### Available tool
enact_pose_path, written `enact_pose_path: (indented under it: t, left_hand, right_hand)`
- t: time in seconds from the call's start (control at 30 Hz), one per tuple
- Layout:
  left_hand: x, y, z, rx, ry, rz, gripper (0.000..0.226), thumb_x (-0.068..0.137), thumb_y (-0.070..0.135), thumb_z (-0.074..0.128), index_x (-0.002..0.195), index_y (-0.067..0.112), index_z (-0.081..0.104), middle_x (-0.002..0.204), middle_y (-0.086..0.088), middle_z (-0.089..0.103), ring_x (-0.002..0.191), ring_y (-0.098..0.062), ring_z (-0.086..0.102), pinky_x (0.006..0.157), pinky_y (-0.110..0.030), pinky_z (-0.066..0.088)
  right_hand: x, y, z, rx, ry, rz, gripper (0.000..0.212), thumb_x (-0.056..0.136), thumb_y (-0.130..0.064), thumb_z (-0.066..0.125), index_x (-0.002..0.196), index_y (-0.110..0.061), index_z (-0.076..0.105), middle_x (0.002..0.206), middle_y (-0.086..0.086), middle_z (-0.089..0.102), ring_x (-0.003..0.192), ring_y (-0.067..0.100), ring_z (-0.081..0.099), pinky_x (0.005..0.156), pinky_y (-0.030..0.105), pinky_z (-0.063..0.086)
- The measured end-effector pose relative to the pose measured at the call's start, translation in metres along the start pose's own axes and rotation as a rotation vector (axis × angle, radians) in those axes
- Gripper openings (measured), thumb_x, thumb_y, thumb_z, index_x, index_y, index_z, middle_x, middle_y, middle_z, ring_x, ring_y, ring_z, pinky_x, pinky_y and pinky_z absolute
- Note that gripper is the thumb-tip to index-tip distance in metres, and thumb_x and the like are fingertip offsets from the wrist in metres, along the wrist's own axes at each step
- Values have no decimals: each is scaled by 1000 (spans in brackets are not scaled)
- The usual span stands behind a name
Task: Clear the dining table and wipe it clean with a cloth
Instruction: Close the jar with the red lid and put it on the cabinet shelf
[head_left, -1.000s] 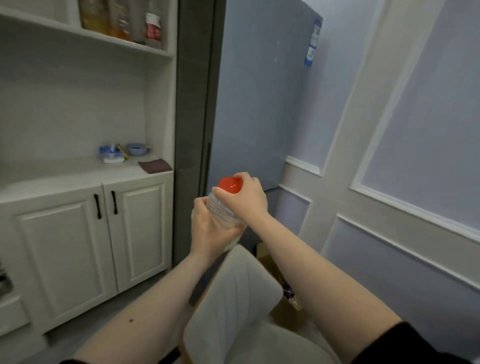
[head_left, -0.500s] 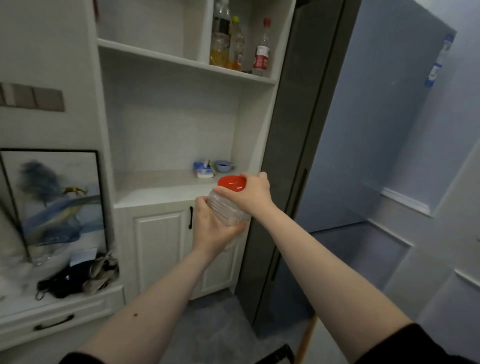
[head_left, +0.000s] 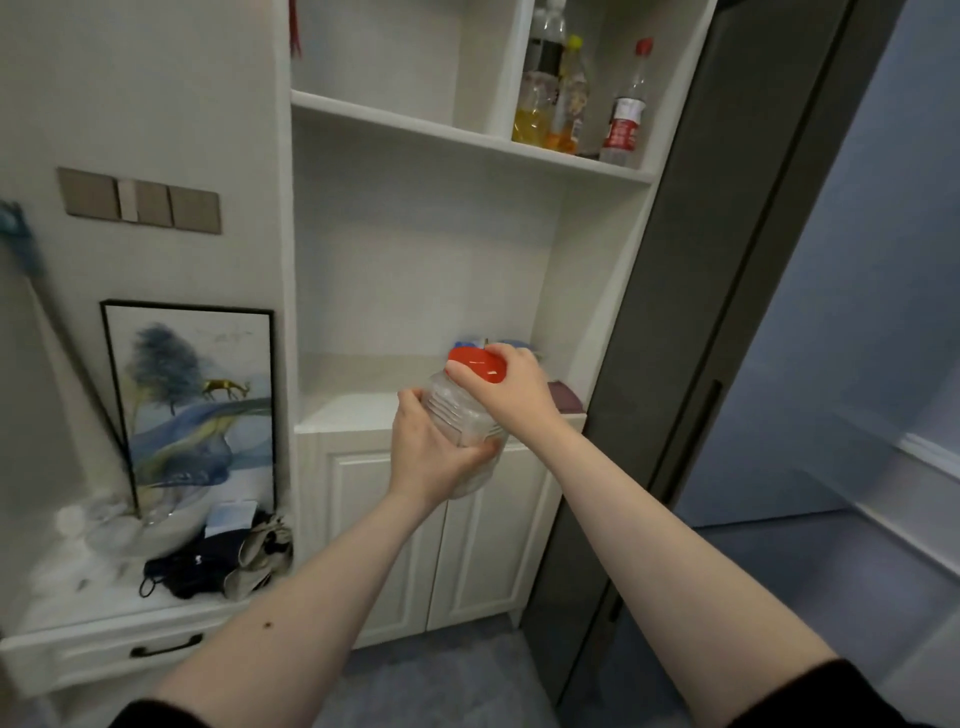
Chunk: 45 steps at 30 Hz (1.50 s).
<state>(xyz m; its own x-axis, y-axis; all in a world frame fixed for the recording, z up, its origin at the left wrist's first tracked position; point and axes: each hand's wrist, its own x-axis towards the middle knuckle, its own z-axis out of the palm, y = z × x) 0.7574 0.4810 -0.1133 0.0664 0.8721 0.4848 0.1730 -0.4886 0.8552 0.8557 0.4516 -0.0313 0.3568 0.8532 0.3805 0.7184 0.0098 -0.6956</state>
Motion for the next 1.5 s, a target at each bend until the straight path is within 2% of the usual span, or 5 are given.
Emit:
enact_pose_path:
  t: [0.43, 0.67, 0.87, 1.23, 1.5]
  left_hand:
    - [79, -14, 49, 80, 11, -16, 84, 37, 45, 83, 100, 16, 36, 100, -2, 57, 92, -18, 60, 78, -32, 53]
    - [105, -14, 59, 42, 76, -28, 88, 35, 56, 84, 98, 20, 35, 101, -1, 56, 96, -19, 59, 80, -41, 53]
    - [143, -13, 44, 73, 48, 15, 84, 39, 43, 86, 100, 15, 34, 101, -3, 58, 92, -19, 60, 78, -33, 52]
    - [229, 3, 26, -37, 82, 97, 80, 44, 37, 91, 99, 12, 39, 96, -3, 60, 87, -16, 62, 73, -35, 52]
    - [306, 48, -5, -35, 105, 221, 80, 48, 36, 90, 104, 12, 39, 104, -3, 56, 97, -16, 57, 85, -28, 47]
  right_hand:
    - [97, 35, -24, 205, -405, 98, 89, 78, -49, 70, 147, -15, 27, 150, 2, 33, 133, 16, 38, 114, 36, 30]
    - [113, 19, 10, 36, 64, 51, 80, 70, -62, 69, 129, -11, 49, 126, 7, 54, 117, 23, 52, 100, 37, 43]
    - [147, 10, -6, 175, -282, -22, 77, 79, -50, 69, 142, -17, 39, 142, 1, 43, 125, 16, 45, 102, 27, 36]
    - [216, -57, 33, -51, 252, -55, 66, 66, -68, 61, 108, -17, 62, 107, 6, 63, 100, 25, 60, 88, 37, 50]
    - [263, -87, -14, 425, 0, -104, 80, 85, -60, 54, 147, -19, 26, 151, 3, 34, 136, 20, 36, 112, 37, 29]
